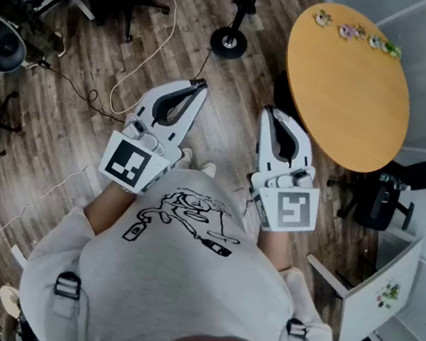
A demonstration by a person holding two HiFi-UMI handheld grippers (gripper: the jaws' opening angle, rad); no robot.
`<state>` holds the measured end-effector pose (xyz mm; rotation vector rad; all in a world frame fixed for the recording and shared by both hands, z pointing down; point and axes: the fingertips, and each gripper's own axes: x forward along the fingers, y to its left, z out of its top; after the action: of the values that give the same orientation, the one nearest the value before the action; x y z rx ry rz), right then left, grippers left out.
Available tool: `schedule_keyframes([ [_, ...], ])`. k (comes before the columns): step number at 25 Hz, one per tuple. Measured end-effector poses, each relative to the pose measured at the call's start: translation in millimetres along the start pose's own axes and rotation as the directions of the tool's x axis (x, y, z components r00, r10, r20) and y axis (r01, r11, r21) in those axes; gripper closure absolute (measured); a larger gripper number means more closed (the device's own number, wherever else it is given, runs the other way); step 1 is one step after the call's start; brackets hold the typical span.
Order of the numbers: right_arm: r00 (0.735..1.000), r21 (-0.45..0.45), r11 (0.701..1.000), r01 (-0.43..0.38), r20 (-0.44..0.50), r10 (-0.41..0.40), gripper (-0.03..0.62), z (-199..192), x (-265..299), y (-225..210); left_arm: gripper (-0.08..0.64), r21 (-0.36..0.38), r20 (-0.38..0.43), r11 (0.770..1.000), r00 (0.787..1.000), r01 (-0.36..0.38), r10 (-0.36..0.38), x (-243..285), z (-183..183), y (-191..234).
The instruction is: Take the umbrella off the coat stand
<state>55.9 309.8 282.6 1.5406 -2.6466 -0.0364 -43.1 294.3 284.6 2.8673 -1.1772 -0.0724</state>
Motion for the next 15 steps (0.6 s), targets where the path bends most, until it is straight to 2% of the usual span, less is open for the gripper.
schedule_keyframes([
  [11, 1.0, 0.016, 1.0, 0.023, 0.01, -0.023, 0.577, 2, 12, 12, 0.551, -0.009, 0.004, 1.0, 1.0, 0.002, -0.002, -13, -1, 15],
  [15, 0.999, 0.02, 0.999, 0.042, -0.016, -0.042, 0.577, 0, 18, 17, 0.551, -0.011, 0.006, 1.0, 1.0, 0.004, -0.004, -19, 0, 24],
])
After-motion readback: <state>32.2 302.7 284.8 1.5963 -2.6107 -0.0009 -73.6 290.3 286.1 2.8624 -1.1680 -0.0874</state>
